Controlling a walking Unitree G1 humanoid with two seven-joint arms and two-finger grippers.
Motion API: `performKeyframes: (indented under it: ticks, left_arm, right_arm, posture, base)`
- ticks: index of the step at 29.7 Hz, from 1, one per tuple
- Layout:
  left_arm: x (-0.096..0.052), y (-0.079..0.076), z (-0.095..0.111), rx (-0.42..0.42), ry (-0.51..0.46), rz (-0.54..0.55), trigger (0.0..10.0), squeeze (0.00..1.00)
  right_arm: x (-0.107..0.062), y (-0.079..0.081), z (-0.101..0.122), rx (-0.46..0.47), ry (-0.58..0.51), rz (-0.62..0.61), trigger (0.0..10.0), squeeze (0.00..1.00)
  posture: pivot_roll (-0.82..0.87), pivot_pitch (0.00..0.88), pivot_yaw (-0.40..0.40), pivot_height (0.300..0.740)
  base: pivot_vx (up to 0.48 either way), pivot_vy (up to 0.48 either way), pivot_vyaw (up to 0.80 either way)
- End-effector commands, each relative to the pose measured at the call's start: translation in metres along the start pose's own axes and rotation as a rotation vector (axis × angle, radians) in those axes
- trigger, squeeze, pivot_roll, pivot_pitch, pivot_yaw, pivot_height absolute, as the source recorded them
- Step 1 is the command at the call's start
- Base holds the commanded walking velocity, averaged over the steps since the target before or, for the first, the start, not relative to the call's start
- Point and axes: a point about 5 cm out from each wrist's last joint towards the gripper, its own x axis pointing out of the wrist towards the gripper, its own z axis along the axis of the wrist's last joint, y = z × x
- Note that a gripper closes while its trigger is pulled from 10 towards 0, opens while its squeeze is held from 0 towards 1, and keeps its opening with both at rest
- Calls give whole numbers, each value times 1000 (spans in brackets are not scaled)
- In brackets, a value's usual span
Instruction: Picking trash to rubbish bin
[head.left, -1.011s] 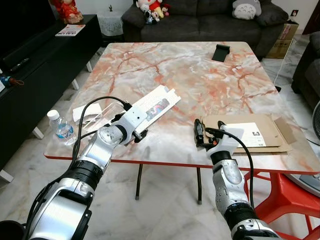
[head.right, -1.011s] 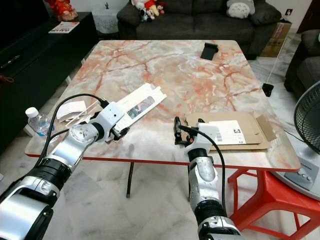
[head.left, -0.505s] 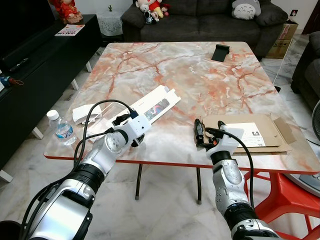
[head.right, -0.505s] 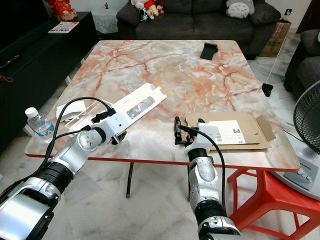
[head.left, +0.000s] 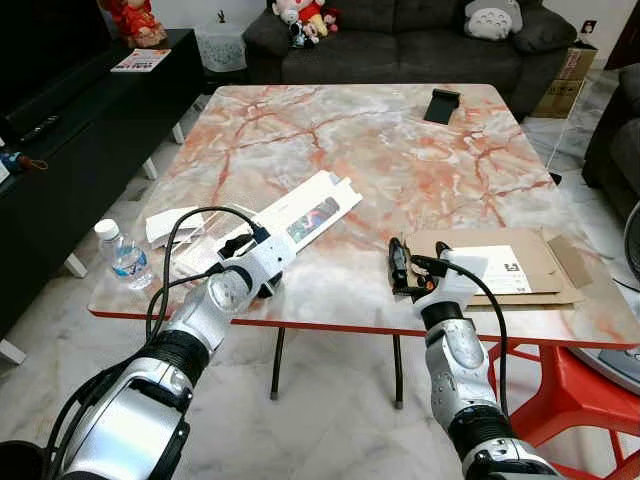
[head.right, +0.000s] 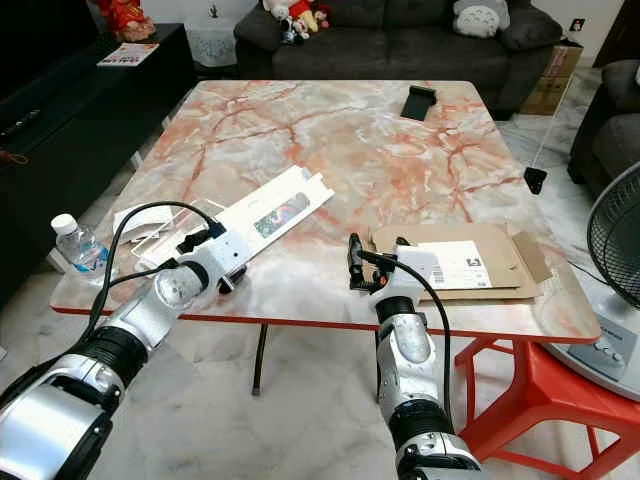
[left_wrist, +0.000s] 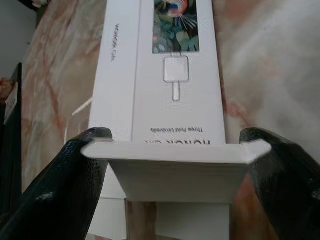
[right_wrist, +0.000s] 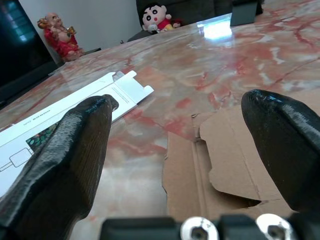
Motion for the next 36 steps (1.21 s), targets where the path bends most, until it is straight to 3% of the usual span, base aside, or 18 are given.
performKeyframes:
  ticks: [1,2,3,4,5,6,17,27,28,29,30,31,36]
  left_arm:
    - [1,2,0,29,8,2,8863,0]
    - [1,1,-1,35,12,-1,8863,0]
    - [1,0,-2,40,15,-1,4941,0]
    - [1,0,-3,28,19,0,3333,0]
    - [1,0,-3,28,19,0,3333,0]
    - [1,-1,-3,29,23,-1,2471,0]
    - [2,0,-4,37,28,11,2392,0]
    - [2,7,14,-37,-109,94,1804,0]
    - [1,8,22,-77,-169,110,10000,0]
    - [-1,11,37,-142,-279,144,10000,0]
    - [-1,11,37,-142,-279,144,10000,0]
    - [-4,12,50,-170,-375,173,10000,0]
    - [-11,14,69,-223,-515,220,10000,0]
  right_arm:
    - [1,0,3,3,-13,2,10000,0]
    - [1,0,3,3,-13,3,10000,0]
    - [1,0,3,3,-13,2,10000,0]
    - [1,0,3,2,-12,2,10000,0]
    - [1,0,3,2,-12,2,10000,0]
    - [1,0,2,3,-11,1,10000,0]
    - [0,0,2,3,-9,-2,10000,0]
    - [1,0,2,0,-9,-1,10000,0]
    - [1,-1,2,0,-10,-2,10000,0]
    - [1,-1,2,0,-10,-4,10000,0]
    - [1,-1,2,0,-10,-4,10000,0]
    - [1,-1,2,0,-11,-6,10000,0]
    - [1,-1,3,-1,-13,-10,10000,0]
  posture:
    - [-117,27,29,740]
    - [-117,27,29,740]
    - [-117,27,29,740]
    - [-117,27,29,740]
    - [-117,27,29,740]
    - [-117,27,29,740]
    - [-117,27,29,740]
    - [-116,27,27,740]
    - [-116,26,26,740]
    - [-116,25,26,740]
    - [-116,25,26,740]
    - [-116,25,26,740]
    - [-116,25,26,740]
  base:
    - [0,0,0]
    - [0,0,0]
    - [0,0,0]
    - [0,0,0]
    - [0,0,0]
    - [0,0,0]
    - [0,0,0]
    - [0,0,0]
    - [0,0,0]
    - [0,0,0]
    - [0,0,0]
    - [0,0,0]
    - [0,0,0]
